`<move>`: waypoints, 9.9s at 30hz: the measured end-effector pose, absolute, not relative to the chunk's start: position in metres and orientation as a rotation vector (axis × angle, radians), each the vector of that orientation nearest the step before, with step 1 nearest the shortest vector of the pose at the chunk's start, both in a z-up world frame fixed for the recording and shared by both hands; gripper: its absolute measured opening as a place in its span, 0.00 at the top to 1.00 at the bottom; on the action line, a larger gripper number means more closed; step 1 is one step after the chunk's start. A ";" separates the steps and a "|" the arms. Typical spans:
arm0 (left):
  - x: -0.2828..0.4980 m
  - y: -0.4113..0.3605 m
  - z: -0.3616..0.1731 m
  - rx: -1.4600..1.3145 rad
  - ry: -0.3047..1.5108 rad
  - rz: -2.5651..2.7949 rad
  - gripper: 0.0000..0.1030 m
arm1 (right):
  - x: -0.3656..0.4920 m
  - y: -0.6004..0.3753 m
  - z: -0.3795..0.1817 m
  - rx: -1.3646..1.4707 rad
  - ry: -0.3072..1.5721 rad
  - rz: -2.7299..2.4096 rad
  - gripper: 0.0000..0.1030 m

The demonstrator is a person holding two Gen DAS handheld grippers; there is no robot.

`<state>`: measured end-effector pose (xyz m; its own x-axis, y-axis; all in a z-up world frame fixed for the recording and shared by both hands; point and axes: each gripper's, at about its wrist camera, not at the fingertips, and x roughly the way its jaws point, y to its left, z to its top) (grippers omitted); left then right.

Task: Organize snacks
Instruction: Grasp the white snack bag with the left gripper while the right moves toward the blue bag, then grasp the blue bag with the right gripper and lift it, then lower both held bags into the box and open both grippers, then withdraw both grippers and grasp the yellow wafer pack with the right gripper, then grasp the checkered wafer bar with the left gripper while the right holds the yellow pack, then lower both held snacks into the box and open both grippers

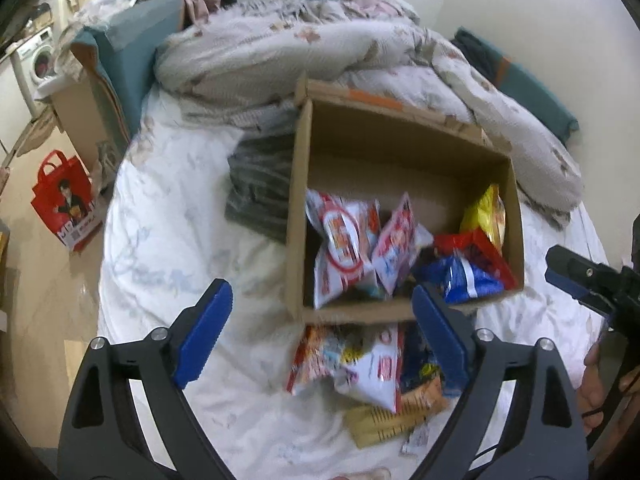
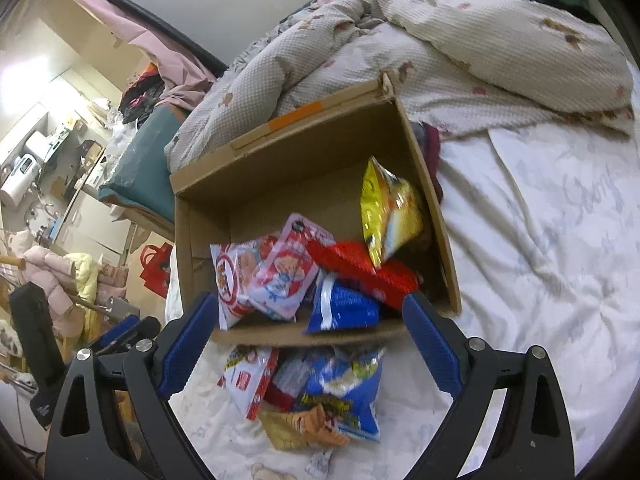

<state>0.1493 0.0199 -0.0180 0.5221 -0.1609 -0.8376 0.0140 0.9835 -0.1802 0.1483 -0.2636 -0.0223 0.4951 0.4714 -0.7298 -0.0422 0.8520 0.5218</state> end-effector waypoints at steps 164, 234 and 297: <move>0.215 -0.027 -0.025 0.005 0.960 -0.090 0.43 | 0.230 -0.236 -0.040 0.475 1.009 0.445 0.38; 0.107 0.046 -0.040 -0.239 1.116 0.073 0.10 | 0.097 -0.101 -0.143 -0.204 1.408 0.550 0.54; 0.105 -0.002 -0.004 -0.017 1.071 -0.082 0.77 | 0.093 -0.258 0.001 0.424 0.955 0.418 0.81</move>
<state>0.1049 -0.0016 -0.0040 0.4767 -0.0753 -0.8759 0.0590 0.9968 -0.0536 0.0927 -0.2584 0.0010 0.5115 0.5175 -0.6860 -0.1535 0.8405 0.5196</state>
